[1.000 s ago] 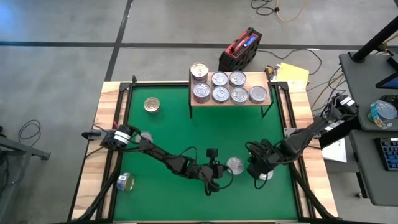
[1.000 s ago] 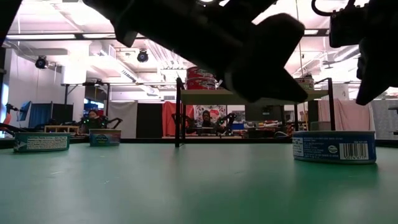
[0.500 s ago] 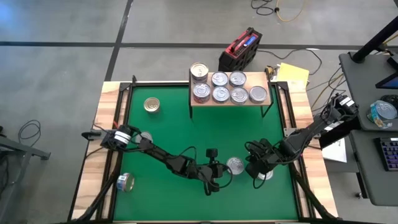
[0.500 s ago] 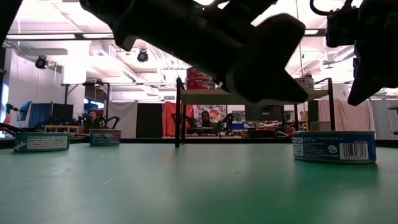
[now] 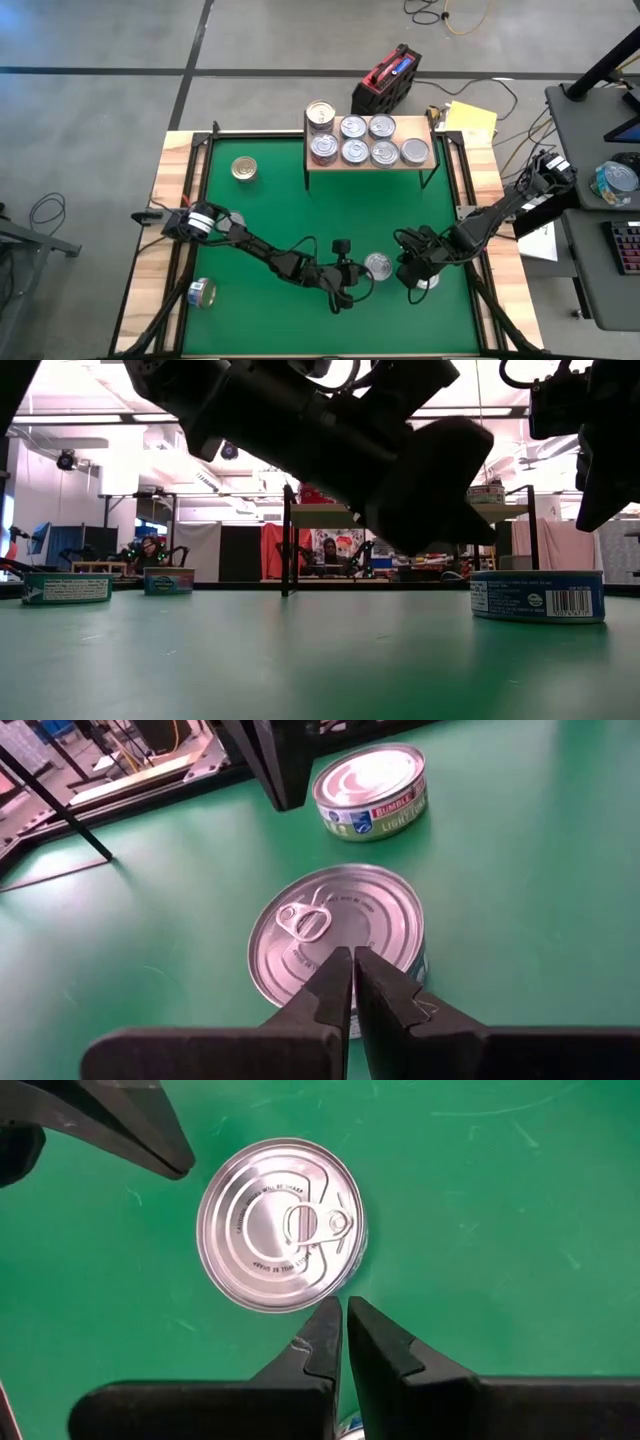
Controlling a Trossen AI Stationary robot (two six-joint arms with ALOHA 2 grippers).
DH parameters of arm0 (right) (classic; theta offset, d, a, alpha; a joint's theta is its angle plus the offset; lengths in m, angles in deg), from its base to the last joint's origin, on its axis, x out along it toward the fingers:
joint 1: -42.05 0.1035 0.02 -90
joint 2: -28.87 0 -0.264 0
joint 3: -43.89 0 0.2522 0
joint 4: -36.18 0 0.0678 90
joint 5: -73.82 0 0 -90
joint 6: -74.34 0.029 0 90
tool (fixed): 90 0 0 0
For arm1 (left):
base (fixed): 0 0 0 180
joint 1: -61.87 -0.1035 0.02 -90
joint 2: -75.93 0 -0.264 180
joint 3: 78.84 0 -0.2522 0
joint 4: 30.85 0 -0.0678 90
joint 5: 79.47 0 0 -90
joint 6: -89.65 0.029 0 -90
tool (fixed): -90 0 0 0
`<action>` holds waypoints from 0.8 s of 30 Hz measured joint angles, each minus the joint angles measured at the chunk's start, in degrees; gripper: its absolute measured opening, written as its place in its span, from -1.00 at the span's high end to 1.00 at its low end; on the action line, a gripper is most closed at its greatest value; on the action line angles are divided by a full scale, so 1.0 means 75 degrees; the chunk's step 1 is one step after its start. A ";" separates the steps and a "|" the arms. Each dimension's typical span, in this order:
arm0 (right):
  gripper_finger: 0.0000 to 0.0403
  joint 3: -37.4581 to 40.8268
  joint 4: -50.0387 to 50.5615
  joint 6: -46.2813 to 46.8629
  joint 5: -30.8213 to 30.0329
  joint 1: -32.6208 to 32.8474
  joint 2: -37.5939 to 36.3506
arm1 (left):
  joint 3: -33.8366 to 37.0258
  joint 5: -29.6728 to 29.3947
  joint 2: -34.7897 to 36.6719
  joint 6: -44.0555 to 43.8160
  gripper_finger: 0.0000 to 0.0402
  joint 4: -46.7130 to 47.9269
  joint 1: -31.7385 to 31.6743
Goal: Stack canned seafood by type on shelf
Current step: Stack the blue tuna can on top of the other blue tuna can on the shelf
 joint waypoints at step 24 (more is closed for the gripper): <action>0.27 0.0003 -0.0412 0.0320 -0.0375 0.0012 0.0452 | 0.0134 0.0283 0.0000 -0.0263 1.00 -0.0243 -0.0069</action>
